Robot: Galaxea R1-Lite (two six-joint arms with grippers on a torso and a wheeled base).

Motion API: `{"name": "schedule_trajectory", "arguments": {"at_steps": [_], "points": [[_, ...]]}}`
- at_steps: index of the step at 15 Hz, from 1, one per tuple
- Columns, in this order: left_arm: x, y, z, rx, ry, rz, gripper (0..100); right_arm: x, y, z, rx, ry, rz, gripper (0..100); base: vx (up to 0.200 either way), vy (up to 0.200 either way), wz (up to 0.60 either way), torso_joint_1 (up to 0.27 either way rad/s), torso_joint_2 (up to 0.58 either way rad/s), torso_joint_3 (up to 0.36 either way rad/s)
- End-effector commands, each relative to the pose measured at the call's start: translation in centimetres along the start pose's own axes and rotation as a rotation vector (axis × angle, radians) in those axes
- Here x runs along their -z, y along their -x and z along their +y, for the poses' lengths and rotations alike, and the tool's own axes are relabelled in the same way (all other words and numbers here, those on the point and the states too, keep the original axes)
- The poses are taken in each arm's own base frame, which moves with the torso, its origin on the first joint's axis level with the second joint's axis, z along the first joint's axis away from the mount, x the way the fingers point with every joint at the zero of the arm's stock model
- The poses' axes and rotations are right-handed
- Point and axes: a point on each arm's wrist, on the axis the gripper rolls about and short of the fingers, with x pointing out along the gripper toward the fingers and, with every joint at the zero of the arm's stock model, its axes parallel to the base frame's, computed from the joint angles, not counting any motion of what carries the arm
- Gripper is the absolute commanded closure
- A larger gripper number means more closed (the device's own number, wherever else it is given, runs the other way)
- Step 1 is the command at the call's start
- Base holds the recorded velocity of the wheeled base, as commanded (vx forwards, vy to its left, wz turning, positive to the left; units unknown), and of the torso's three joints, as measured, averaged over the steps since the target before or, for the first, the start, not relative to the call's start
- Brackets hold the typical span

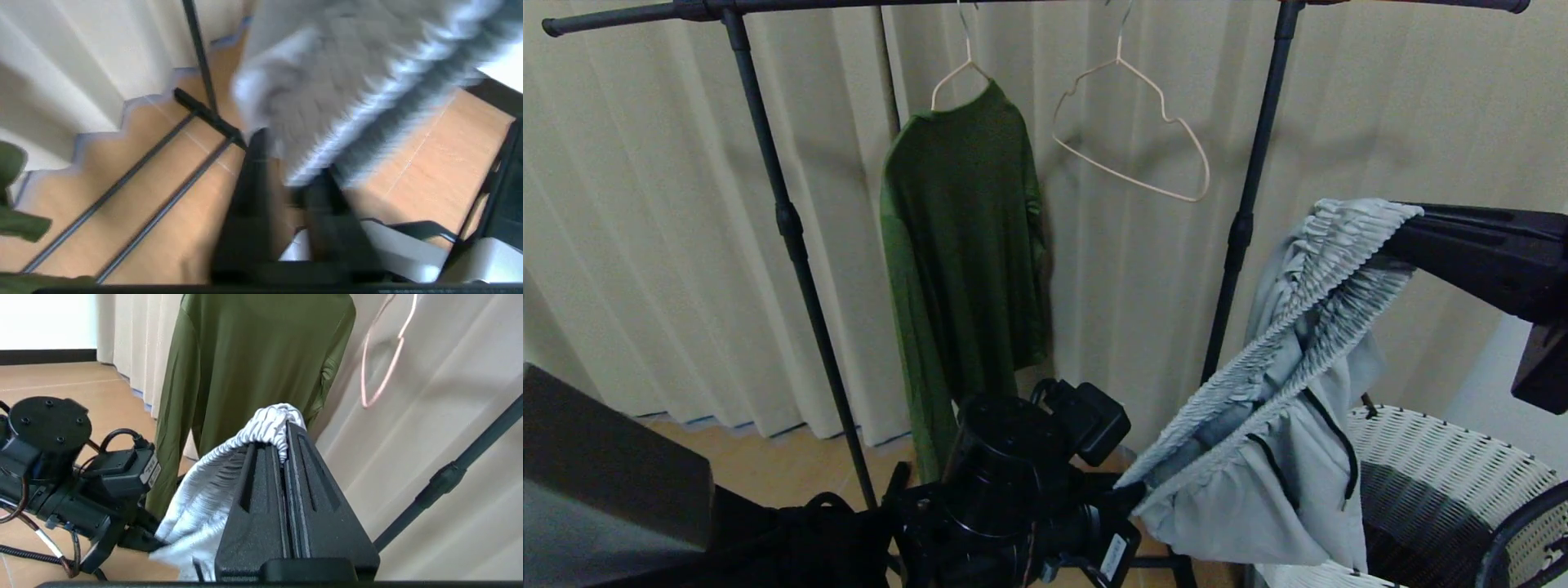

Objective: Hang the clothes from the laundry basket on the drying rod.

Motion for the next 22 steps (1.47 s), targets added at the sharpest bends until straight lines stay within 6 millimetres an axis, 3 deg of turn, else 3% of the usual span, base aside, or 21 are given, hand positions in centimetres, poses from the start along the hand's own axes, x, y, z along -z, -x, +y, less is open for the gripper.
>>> {"name": "schedule_trajectory", "arguments": {"at_steps": [1,3,5,9,12,14,16,18,20,22], "points": [[0.5,0.6,0.1,-0.084,-0.021,-0.002,100,-0.1,0.1,-0.1,0.007,0.0,-0.006,100,0.0,0.0,0.0,0.0,0.0,0.0],[1.6,3.3,0.4,-0.137,-0.07,-0.057,100,0.2,-0.2,-0.4,0.025,-0.005,0.007,100,0.0,0.0,0.0,0.0,0.0,0.0],[0.2,6.8,2.4,-0.212,-0.085,-0.134,100,0.6,-1.1,-0.4,0.025,-0.036,0.03,100,0.0,0.0,0.0,0.0,0.0,0.0],[-6.1,15.0,6.4,-0.402,-0.039,-0.243,100,0.8,-2.3,-1.0,0.051,-0.05,0.054,100,0.0,0.0,0.0,0.0,0.0,0.0],[-10.9,18.4,7.6,-0.479,-0.025,-0.32,100,0.2,-3.3,-2.1,0.092,-0.049,0.009,100,0.0,0.0,0.0,0.0,0.0,0.0],[-16.6,21.0,8.5,-0.535,-0.045,-0.44,100,-1.2,-4.3,-4.0,0.162,-0.042,-0.053,100,0.0,0.0,0.0,0.0,0.0,0.0],[-19.9,21.1,8.8,-0.54,-0.058,-0.506,100,-2.6,-4.9,-5.6,0.222,-0.034,-0.094,100,0.0,0.0,0.0,0.0,0.0,0.0],[-21.7,20.6,9.0,-0.539,-0.088,-0.518,100,-3.3,-5.5,-6.9,0.263,-0.028,-0.113,100,0.0,0.0,0.0,0.0,0.0,0.0],[-21.0,18.9,9.2,-0.533,-0.099,-0.465,100,-2.6,-5.6,-7.0,0.271,-0.037,-0.086,100,0.0,0.0,0.0,0.0,0.0,0.0],[-18.7,16.6,8.5,-0.483,-0.094,-0.368,100,-1.1,-5.6,-6.7,0.263,-0.057,-0.038,100,0.0,0.0,0.0,0.0,0.0,0.0]]}}
